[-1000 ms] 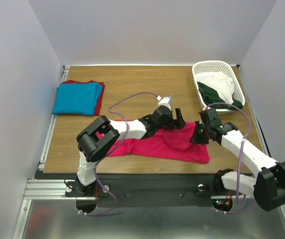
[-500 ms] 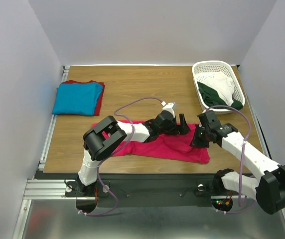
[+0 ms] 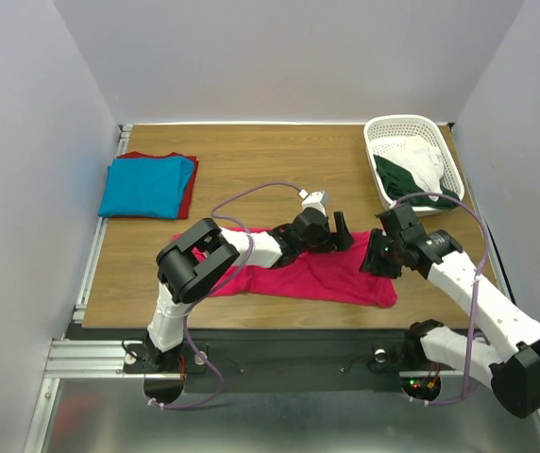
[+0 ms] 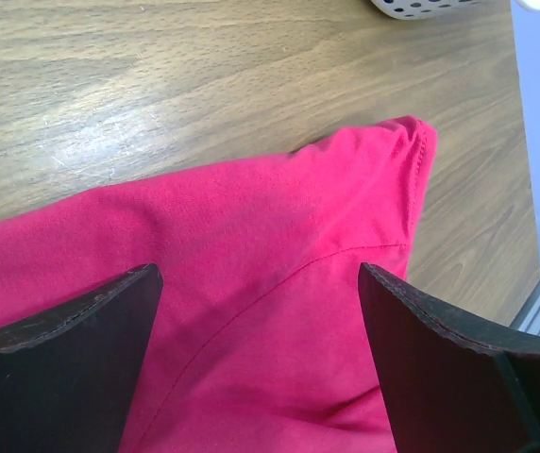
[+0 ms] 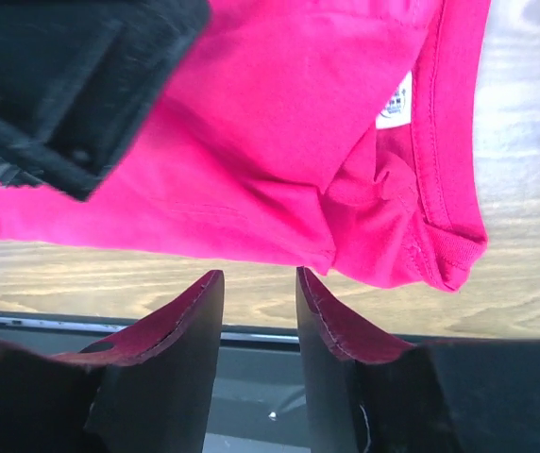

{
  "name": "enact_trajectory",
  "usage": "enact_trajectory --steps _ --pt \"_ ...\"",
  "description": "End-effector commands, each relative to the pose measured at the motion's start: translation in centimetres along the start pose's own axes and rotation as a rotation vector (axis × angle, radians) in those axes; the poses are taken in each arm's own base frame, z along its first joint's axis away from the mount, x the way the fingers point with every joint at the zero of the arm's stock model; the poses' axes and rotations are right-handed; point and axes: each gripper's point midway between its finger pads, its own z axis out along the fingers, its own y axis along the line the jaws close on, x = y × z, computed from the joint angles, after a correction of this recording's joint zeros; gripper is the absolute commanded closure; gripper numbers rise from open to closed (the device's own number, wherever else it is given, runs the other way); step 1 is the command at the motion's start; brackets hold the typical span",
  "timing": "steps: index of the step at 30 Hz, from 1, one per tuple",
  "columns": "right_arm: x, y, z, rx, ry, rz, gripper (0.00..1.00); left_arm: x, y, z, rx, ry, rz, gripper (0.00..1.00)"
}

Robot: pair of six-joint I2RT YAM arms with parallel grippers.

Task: Fold and stack the t-shirts
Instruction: Fold the tshirt

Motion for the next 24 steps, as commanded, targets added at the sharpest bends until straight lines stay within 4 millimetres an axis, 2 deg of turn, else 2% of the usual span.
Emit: enact_trajectory --steps 1,7,10,14,15,16,19,24 --pt "-0.5 1.1 -1.1 -0.020 -0.034 -0.018 0.57 -1.2 0.5 -0.6 -0.024 -0.032 0.030 0.02" --pt "0.2 4.2 0.8 -0.069 -0.058 -0.098 0.51 -1.4 0.2 -0.3 -0.008 -0.025 0.042 0.02" --pt "0.8 6.8 1.7 -0.103 -0.088 -0.165 0.48 -1.6 0.3 -0.2 -0.003 -0.029 0.045 0.02" --pt "-0.2 8.7 3.3 -0.125 -0.158 -0.199 0.48 -2.1 0.7 0.0 -0.004 -0.032 0.043 0.02" --pt "0.1 8.6 4.0 -0.119 -0.152 -0.205 0.49 -2.2 0.8 0.0 -0.005 -0.033 0.042 0.02" --pt "-0.3 9.3 4.3 -0.143 -0.177 -0.207 0.50 -2.2 1.0 0.0 -0.008 -0.033 0.041 0.02" --pt "0.0 8.5 5.8 -0.113 -0.193 -0.214 0.53 -1.8 0.7 -0.1 0.013 -0.011 0.034 0.02" --pt "-0.4 8.4 7.1 -0.121 -0.246 -0.211 0.54 -1.9 0.8 -0.1 0.025 -0.006 0.022 0.02"
